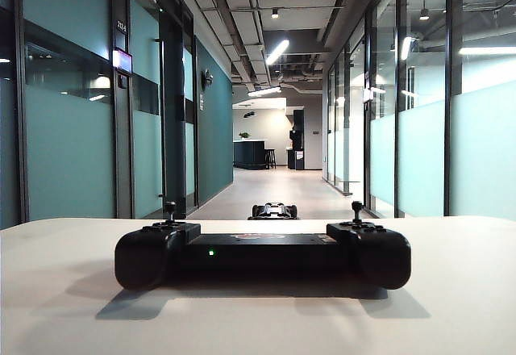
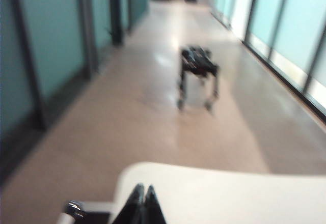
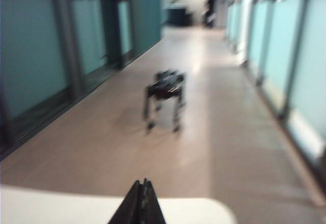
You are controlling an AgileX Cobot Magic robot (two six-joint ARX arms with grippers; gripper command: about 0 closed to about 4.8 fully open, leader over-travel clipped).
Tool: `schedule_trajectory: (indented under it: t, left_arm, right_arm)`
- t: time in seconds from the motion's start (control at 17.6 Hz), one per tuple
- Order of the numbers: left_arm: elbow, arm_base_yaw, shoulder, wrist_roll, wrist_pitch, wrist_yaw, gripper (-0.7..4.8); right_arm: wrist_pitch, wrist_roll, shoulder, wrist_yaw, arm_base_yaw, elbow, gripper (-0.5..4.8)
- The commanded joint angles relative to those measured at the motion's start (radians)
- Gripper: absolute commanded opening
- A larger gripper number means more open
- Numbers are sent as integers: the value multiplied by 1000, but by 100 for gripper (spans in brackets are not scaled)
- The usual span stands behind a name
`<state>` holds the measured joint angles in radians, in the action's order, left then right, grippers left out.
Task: Push the left joystick on the remote control sitting on the white table forward to make the robot dog walk in a straight line until it approaches the door.
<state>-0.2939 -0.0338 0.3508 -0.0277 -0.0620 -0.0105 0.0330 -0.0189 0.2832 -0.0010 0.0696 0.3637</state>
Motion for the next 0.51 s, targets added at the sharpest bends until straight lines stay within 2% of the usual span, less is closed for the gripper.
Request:
schedule_trajectory:
  t: [0.06, 0.17, 0.28, 0.4, 0.51]
  left_arm:
    - [-96, -45, 134, -8, -5, -70, -5]
    - [-174, -99, 239, -7, 2, -95, -5]
    - [-248, -148, 327, -7, 31, -136, -5]
    - [-332, -205, 413, -7, 107, -148, -5]
    - [-436, -282, 513, -5, 204, -171, -5]
  right_arm:
    - [-35, 1, 103, 10, 83, 81, -5]
    - [-61, 2, 180, 32, 156, 136, -5]
    - [-121, 29, 253, 110, 242, 198, -5]
    - [-199, 76, 318, 174, 328, 262, -5]
    - [-294, 129, 387, 186, 413, 328, -5]
